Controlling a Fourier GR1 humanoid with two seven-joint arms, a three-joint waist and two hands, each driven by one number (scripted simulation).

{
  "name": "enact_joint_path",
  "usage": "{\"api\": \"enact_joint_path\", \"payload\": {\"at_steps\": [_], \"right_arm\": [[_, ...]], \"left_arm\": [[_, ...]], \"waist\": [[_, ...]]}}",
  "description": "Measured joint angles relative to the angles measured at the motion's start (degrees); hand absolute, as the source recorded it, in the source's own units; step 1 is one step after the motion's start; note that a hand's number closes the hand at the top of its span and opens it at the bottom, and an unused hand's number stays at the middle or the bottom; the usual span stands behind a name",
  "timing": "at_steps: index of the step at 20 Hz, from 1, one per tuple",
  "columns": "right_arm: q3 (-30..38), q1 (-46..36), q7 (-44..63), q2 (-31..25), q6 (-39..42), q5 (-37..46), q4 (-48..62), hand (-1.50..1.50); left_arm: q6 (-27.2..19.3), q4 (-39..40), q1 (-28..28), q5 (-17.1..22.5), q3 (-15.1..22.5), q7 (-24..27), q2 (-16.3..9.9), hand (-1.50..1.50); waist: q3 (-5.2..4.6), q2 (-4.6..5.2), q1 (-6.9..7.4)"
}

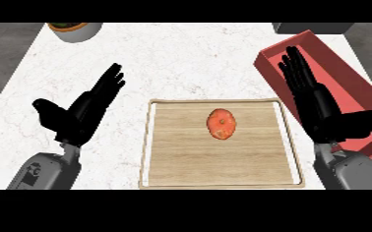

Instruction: Pick the squash from the tray and place it in the cardboard box

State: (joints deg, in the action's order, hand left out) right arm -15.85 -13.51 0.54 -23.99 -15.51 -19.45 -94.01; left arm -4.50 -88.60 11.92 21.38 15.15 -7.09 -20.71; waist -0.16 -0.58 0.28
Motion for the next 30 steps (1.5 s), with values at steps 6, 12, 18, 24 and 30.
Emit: {"api": "enact_joint_path", "payload": {"at_steps": [6, 12, 18, 24, 30], "right_arm": [[5.76, -4.40, 3.65, -6.00, -2.61, 3.26, -8.05, -1.50], [5.69, 0.72, 4.35, -15.60, -1.34, 13.68, -10.02, -1.50], [2.14, 3.72, -1.14, -19.65, 1.54, 23.74, -11.55, -1.50], [-3.24, 0.72, 7.64, -24.41, 8.80, 31.64, -15.03, -1.50], [-12.37, -6.53, 23.31, -25.19, 20.77, 36.73, -19.96, -1.50]], "left_arm": [[0.90, -0.80, 2.11, -7.02, -2.13, 4.72, -5.93, 0.00], [2.38, -0.45, 0.78, -11.92, -1.79, 9.95, -8.13, 0.00], [3.23, 1.93, 1.01, -14.14, -2.27, 13.26, -7.61, 0.00], [3.98, 2.85, 1.75, -15.24, -2.47, 13.41, -6.80, 0.00], [3.99, 2.34, 1.81, -16.41, -1.83, 13.20, -5.87, 0.00]], "waist": [[0.05, -0.04, -1.03], [0.06, 0.25, -1.19], [0.12, 0.50, -0.70], [0.05, 0.50, -0.18], [-0.03, 0.51, 0.73]]}}
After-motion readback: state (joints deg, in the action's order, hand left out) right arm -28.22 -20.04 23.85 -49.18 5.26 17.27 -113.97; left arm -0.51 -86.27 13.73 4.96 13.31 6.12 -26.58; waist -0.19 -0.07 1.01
